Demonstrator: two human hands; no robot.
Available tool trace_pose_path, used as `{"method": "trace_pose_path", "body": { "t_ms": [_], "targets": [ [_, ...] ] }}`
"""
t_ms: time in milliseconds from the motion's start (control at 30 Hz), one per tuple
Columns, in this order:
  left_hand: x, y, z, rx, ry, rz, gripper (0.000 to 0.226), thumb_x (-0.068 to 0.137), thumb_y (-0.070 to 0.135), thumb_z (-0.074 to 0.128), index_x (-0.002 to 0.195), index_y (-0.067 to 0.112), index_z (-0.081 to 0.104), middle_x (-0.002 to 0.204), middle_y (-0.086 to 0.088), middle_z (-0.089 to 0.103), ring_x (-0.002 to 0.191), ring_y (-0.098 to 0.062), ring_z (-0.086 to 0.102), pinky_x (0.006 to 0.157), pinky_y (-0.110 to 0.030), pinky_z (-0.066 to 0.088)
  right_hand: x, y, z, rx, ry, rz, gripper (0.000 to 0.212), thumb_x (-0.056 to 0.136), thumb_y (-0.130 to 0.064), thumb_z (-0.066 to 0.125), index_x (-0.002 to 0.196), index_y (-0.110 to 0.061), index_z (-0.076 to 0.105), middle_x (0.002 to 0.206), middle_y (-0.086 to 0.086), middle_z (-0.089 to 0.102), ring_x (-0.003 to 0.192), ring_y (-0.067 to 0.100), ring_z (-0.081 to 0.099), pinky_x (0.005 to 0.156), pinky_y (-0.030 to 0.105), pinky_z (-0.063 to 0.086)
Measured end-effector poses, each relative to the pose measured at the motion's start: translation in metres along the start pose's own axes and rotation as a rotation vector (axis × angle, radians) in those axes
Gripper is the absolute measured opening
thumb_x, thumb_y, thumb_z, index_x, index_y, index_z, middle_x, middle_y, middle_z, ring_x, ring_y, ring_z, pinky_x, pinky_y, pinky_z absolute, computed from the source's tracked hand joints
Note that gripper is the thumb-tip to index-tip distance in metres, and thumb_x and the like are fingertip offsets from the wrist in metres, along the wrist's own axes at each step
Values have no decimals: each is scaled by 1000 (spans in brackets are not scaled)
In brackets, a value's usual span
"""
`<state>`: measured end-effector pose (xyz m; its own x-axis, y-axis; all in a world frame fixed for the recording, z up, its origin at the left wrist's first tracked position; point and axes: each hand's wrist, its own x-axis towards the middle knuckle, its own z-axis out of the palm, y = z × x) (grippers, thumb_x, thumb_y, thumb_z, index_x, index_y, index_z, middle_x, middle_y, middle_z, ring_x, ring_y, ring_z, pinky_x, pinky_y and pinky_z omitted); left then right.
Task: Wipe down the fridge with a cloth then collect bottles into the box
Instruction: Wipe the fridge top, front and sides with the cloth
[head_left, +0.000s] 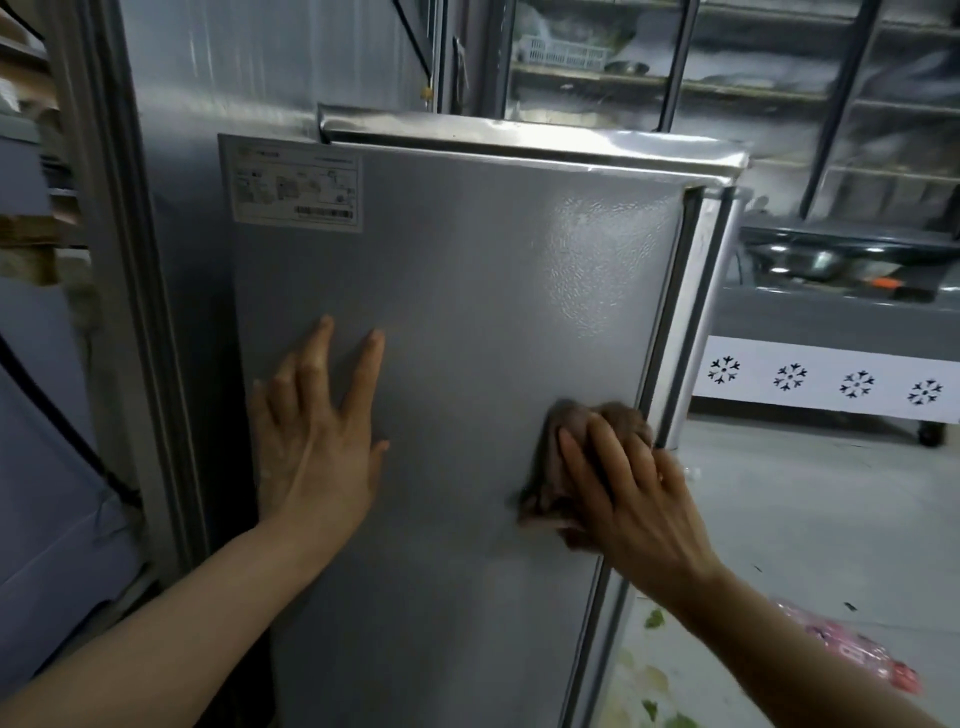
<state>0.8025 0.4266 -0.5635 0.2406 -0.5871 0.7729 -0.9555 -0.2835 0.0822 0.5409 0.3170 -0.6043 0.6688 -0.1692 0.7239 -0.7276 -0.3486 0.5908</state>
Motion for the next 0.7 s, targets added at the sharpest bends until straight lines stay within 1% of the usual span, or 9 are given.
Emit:
{"method": "trace_pose_path", "body": {
  "t_ms": [33,133,200,300,433,533,567,633,700],
  "targets": [
    [0,4,-1,-13,1,-14,99,62,25,83,144,15,28,149,-23,20,126,-43,26,102,-65,28,9,13,-5,-17,24,7,109,56,-59,80,141,-8,34,136,20,35,107,35,43,82,41,31],
    [5,17,-4,-80,82,22,94,60,21,83,139,10,33,145,-21,23,124,-41,28,102,-66,29,53,63,-22,-86,201,154,78,79,-51,65,141,-10,40,136,16,36,109,33,40,81,39,28],
    [7,26,-5,-97,117,76,94,60,21,83,139,11,31,144,-18,23,123,-39,27,102,-66,28,86,90,-33,-113,279,244,67,88,-47,56,142,-11,41,138,13,32,114,32,35,91,40,25],
    [11,38,0,-108,132,98,97,59,23,84,139,14,30,144,-17,23,125,-37,27,102,-66,27,117,108,-36,-93,333,363,61,95,-46,45,144,-11,37,140,11,26,124,32,26,107,43,16],
    [8,37,9,-87,132,112,98,58,23,84,139,15,30,146,-15,20,128,-36,24,102,-66,24,96,84,-22,65,295,394,65,97,-46,36,147,-5,29,152,22,26,137,40,18,116,47,8],
    [-3,26,18,-55,127,155,99,56,20,85,139,14,32,146,-16,21,128,-37,24,103,-66,22,37,41,0,145,238,322,66,98,-41,39,146,2,25,152,27,21,139,48,16,115,56,16],
    [-8,23,21,-45,121,173,99,56,20,85,140,14,31,146,-16,21,129,-37,25,103,-66,22,15,26,7,168,183,293,72,96,-43,42,147,2,18,154,25,15,141,48,11,115,57,15],
    [-20,19,27,-19,101,197,101,55,20,85,140,14,31,146,-16,21,128,-37,25,103,-66,22,-19,4,19,187,58,241,97,83,-45,61,151,-4,5,158,18,-3,144,43,-2,118,55,6],
    [-29,17,33,2,85,210,102,54,19,86,140,13,32,146,-17,22,128,-37,26,103,-66,23,-38,-9,26,179,39,205,106,74,-35,75,151,-5,7,159,14,-11,145,40,-5,119,52,1]
  ]
}}
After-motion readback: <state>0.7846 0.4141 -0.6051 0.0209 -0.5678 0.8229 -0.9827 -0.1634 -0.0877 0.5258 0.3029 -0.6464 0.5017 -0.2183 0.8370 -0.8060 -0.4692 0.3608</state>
